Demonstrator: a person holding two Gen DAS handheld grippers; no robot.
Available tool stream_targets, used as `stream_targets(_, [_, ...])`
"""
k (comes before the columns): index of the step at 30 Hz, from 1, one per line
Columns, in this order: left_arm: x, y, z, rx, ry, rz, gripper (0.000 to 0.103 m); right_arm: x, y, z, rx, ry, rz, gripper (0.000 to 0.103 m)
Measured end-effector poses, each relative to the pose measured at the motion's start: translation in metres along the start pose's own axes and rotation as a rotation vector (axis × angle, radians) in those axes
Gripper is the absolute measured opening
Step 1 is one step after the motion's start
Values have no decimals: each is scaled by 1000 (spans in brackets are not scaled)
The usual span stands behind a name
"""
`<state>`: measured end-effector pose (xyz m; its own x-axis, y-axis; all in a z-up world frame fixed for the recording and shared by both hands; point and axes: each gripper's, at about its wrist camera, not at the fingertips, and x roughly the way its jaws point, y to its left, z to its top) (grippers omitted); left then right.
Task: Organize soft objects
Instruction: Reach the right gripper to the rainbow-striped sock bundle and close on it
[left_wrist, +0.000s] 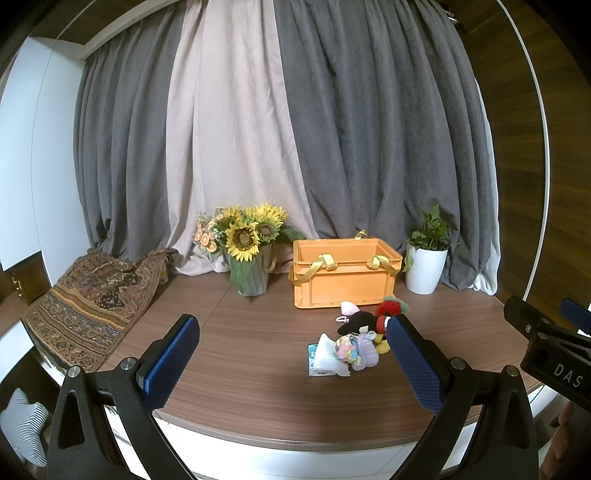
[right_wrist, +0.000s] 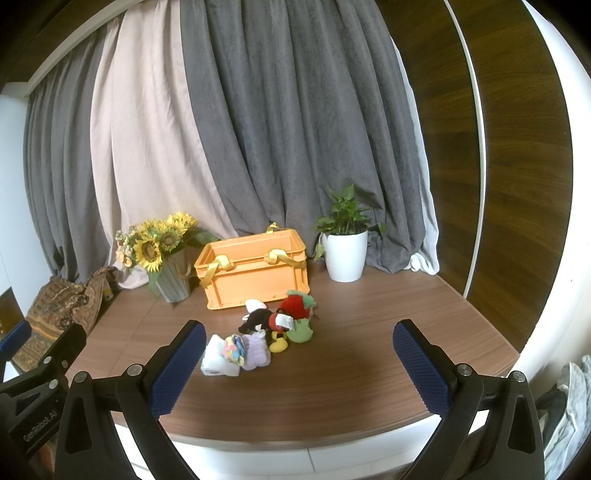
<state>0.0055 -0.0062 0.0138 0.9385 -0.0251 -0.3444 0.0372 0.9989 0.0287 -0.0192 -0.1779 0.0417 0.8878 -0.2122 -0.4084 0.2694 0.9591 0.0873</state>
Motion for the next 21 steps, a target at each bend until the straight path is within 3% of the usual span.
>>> stream_targets(9, [23, 3, -13, 15, 65, -21, 103, 16, 1, -7, 12, 44, 2, 103])
stream_targets(21, [86, 26, -21, 37, 131, -54, 99, 76, 26, -21, 9, 125, 38, 102])
